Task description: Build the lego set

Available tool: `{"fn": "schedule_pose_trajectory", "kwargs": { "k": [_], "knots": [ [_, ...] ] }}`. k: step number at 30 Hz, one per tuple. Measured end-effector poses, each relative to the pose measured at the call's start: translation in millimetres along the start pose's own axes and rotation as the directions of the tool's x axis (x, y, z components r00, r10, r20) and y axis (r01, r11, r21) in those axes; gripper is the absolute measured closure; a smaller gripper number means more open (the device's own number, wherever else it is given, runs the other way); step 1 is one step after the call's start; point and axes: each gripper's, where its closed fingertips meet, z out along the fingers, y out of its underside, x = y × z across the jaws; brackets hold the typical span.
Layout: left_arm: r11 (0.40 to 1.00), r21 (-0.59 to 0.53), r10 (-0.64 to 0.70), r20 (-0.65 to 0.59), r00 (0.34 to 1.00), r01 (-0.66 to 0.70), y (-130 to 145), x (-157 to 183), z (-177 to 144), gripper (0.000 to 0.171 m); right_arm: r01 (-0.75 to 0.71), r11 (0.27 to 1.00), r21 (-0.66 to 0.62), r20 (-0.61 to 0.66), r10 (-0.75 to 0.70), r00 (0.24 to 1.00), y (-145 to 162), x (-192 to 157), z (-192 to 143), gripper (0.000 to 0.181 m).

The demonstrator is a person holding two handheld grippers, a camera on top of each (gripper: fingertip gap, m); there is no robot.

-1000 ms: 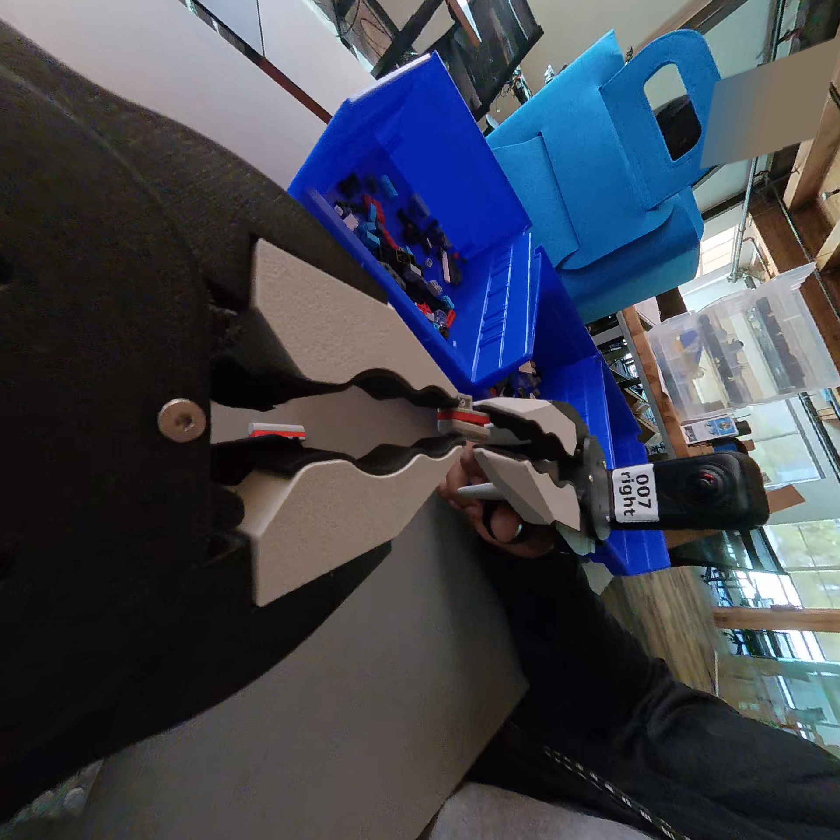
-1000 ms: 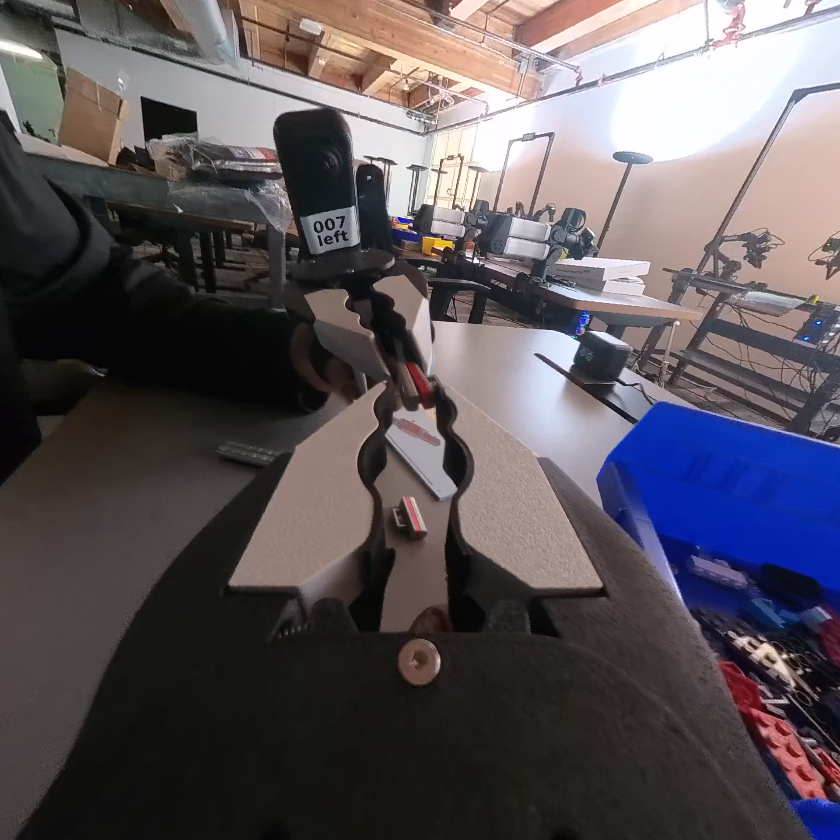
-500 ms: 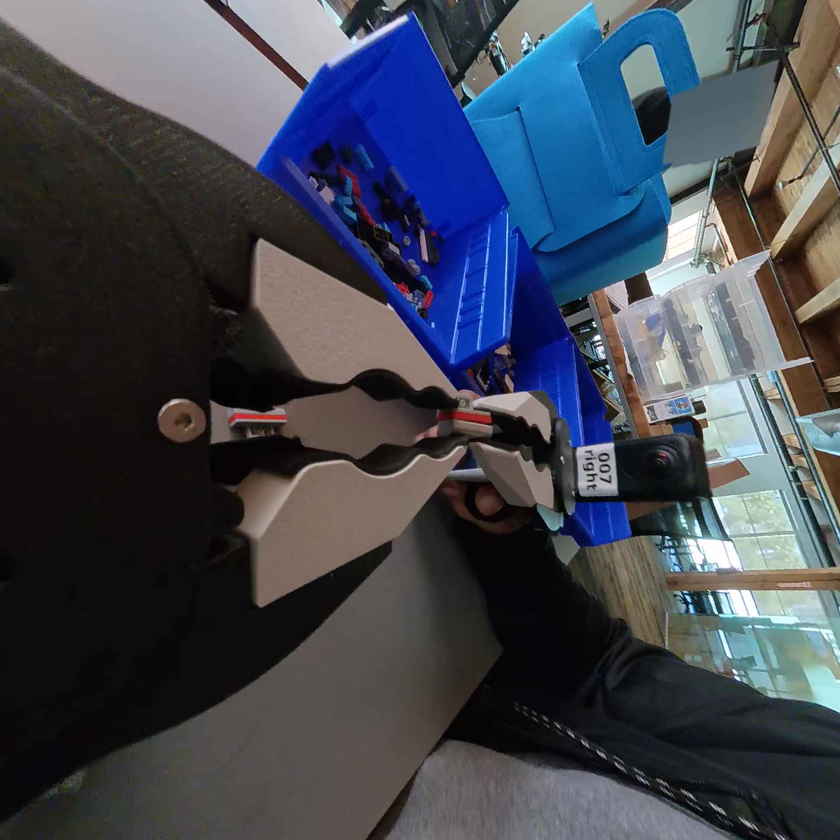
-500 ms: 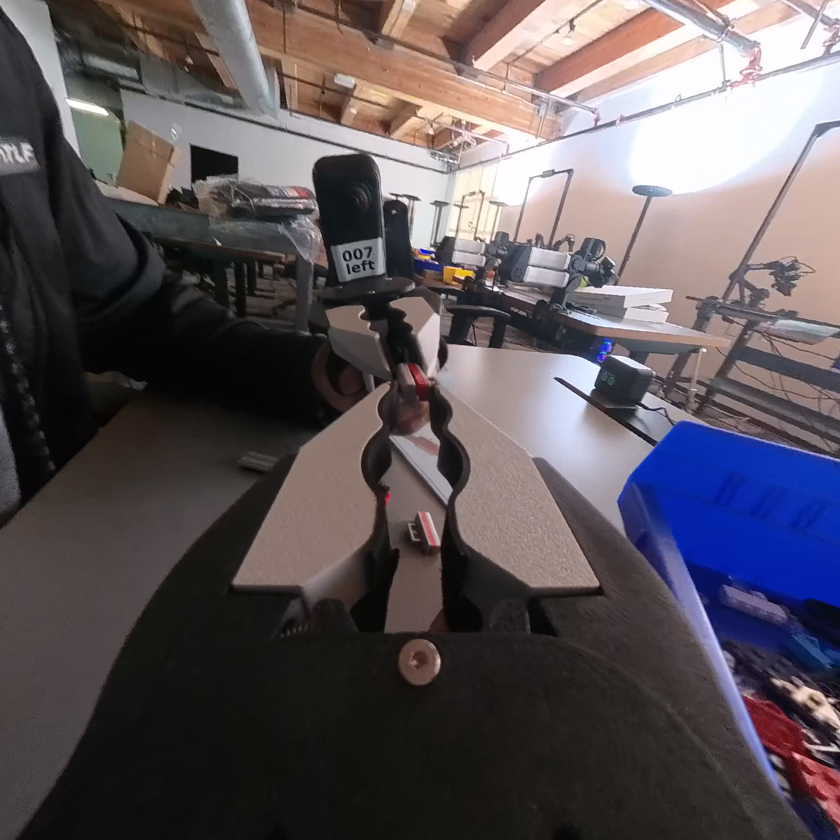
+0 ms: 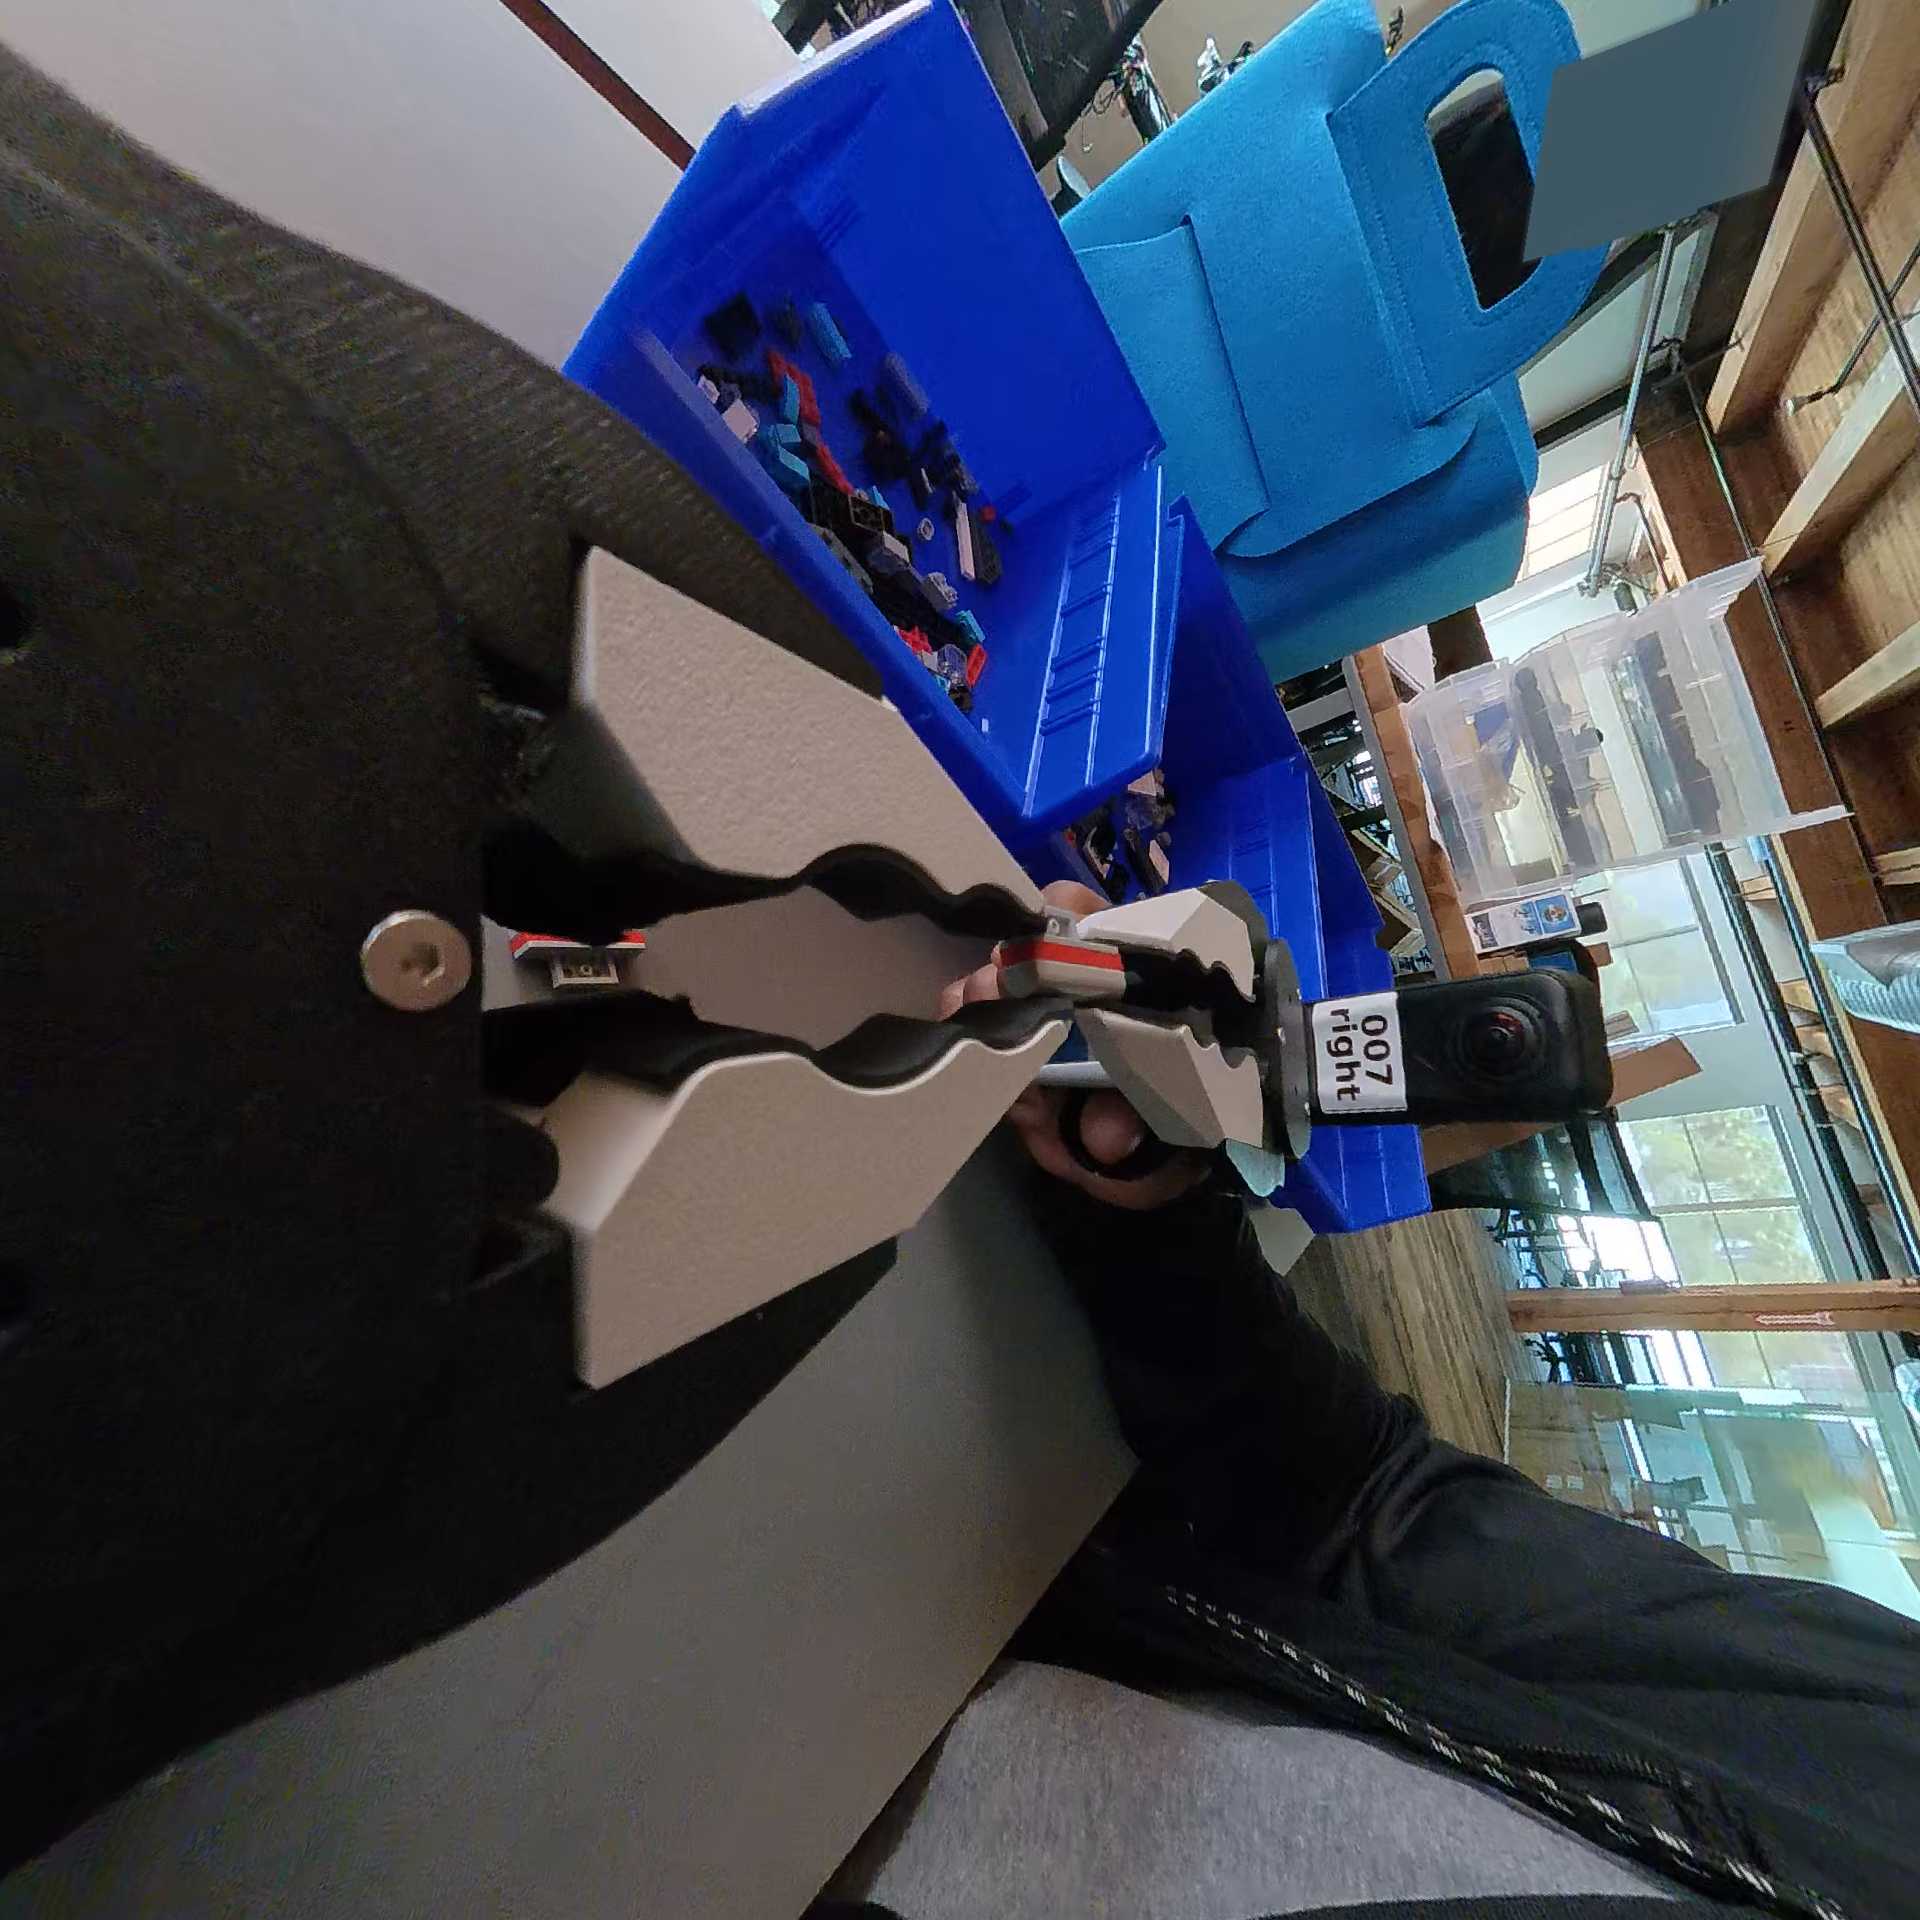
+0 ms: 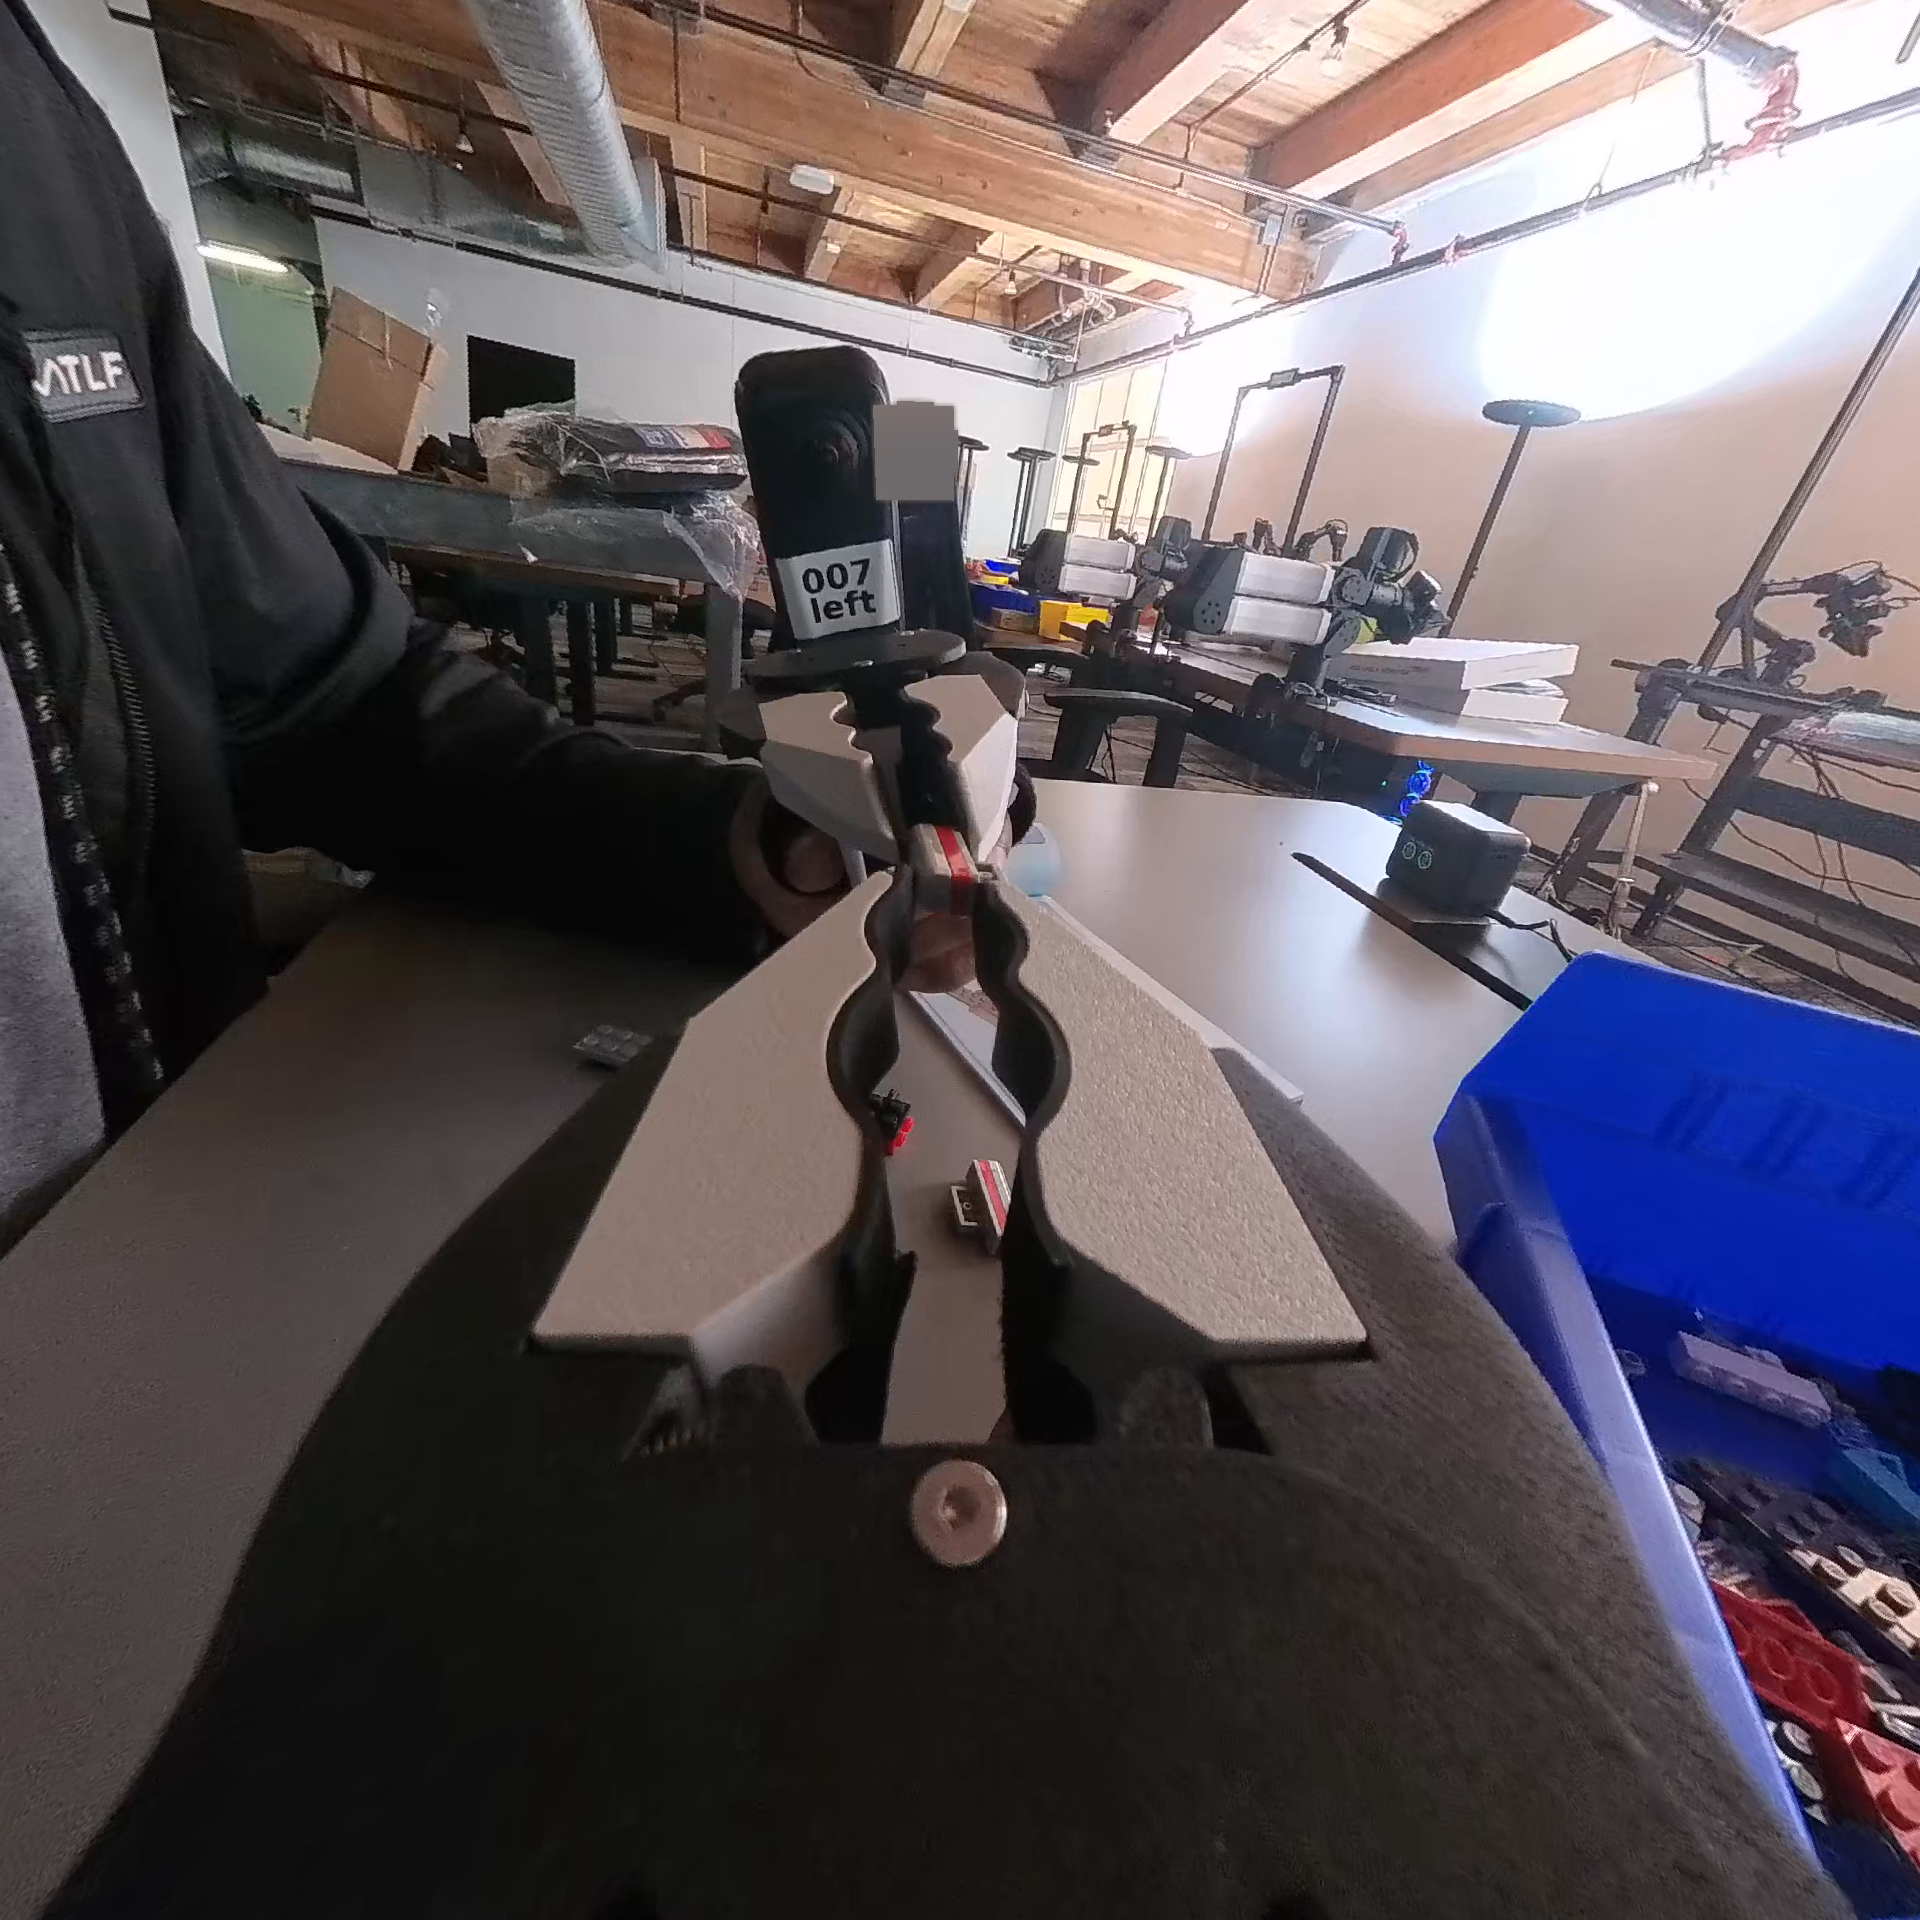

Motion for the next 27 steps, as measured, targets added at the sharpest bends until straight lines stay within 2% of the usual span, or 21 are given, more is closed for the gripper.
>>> {"fn": "schedule_pose_trajectory", "kwargs": {
  "k": [6, 10, 12, 14, 17, 20, 22, 24, 27],
  "knots": [
    [1.000, -0.012, -0.006, 0.015, 1.000, 0.006, 1, -3, -1, 0.160, -0.006, 1.000, -0.010, -0.011, 0.006, 1.000, 2, 3, 1, 0.167],
    [0.998, -0.038, -0.050, 0.060, 0.997, 0.053, 2, -13, -1, 0.160, -0.022, 1.000, -0.018, -0.088, 0.021, 0.996, 2, 13, 2, 0.166],
    [0.992, -0.022, -0.122, 0.091, 0.988, 0.125, -3, -20, -7, 0.160, -0.009, 1.000, 0.003, -0.111, 0.010, 0.994, -3, 16, -1, 0.158],
    [0.954, 0.022, -0.301, 0.103, 0.948, 0.300, -9, -23, -16, 0.160, -0.007, 1.000, 0.018, -0.119, 0.009, 0.993, -6, 18, -4, 0.150],
    [0.831, 0.116, -0.555, 0.103, 0.825, 0.545, -12, -14, -33, 0.160, -0.025, 0.999, 0.031, -0.097, 0.028, 0.995, -7, 15, -1, 0.146],
    [0.698, 0.178, -0.716, 0.162, 0.680, 0.693, -1, 3, -47, 0.159, -0.041, 0.999, 0.010, -0.055, 0.042, 0.998, 0, 5, 10, 0.142],
    [0.587, 0.235, -0.810, 0.173, 0.561, 0.775, 4, 17, -56, 0.159, -0.035, 0.999, -0.015, -0.016, 0.035, 0.999, 4, -6, 19, 0.142],
    [0.441, 0.320, -0.897, 0.128, 0.423, 0.838, 4, 28, -65, 0.159, -0.025, 0.999, -0.033, 0.029, 0.026, 0.999, 5, -17, 29, 0.142],
    [0.181, 0.496, -0.970, -0.054, 0.238, 0.849, -7, 32, -80, 0.159, -0.010, 0.999, -0.050, 0.059, 0.013, 0.998, 6, -30, 48, 0.142]
  ]
}}
